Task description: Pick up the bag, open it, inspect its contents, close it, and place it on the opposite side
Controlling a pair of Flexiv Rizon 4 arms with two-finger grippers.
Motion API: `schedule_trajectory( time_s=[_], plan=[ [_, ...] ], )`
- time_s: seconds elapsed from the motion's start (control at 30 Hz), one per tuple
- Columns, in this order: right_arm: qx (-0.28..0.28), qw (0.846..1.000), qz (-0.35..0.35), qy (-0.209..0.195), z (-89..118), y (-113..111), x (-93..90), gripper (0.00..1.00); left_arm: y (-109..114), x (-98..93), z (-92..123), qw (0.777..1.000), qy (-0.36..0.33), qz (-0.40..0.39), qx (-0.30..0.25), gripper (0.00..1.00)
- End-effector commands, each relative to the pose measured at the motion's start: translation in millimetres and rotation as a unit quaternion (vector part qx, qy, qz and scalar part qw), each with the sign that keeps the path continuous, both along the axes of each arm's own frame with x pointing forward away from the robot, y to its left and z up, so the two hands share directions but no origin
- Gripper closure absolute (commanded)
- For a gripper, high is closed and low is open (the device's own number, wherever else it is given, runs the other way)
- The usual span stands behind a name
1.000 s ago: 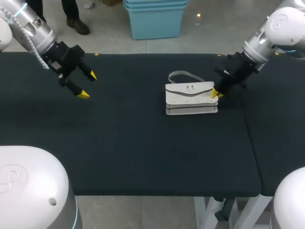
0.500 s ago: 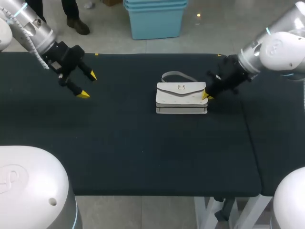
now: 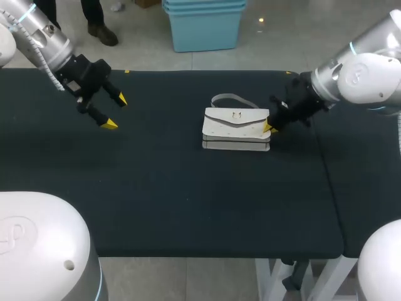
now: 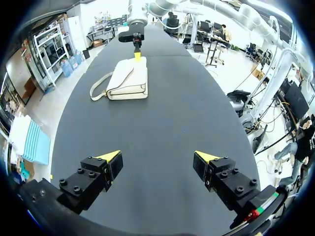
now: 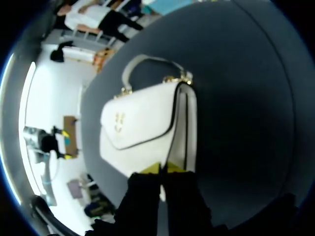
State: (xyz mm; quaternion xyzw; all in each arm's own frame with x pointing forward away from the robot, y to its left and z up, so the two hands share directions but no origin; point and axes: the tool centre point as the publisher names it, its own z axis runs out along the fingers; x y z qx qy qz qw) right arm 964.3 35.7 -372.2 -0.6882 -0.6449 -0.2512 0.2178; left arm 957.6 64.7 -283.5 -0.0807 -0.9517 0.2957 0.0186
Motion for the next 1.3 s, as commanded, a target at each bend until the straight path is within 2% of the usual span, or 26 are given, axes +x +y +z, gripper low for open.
schedule_trajectory(
  time_s=[0.03,0.17,0.3,0.63,1.3],
  plan=[
    [0.000,1.000,-0.001,-0.007,-0.9,14.4,-7.5,1.00,0.3,0.5,-0.7,1.000,0.000,0.000,-0.001,0.00],
    [0.028,0.999,0.011,-0.014,-4.2,42.0,-22.7,1.00,0.3,0.5,-0.7,1.000,0.000,0.000,-0.001,0.00],
    [0.030,0.999,0.018,-0.012,-9.1,67.7,-34.8,1.00,0.3,0.5,-0.7,1.000,0.000,0.000,-0.001,0.00],
    [0.015,1.000,0.011,-0.011,-11.6,113.2,-49.1,1.00,0.3,0.5,-0.7,1.000,0.000,0.000,-0.001,0.00],
    [0.038,0.999,0.015,-0.010,-5.6,158.0,-47.5,1.00,0.3,0.5,-0.7,1.000,0.000,0.000,-0.001,0.00]
  ],
)
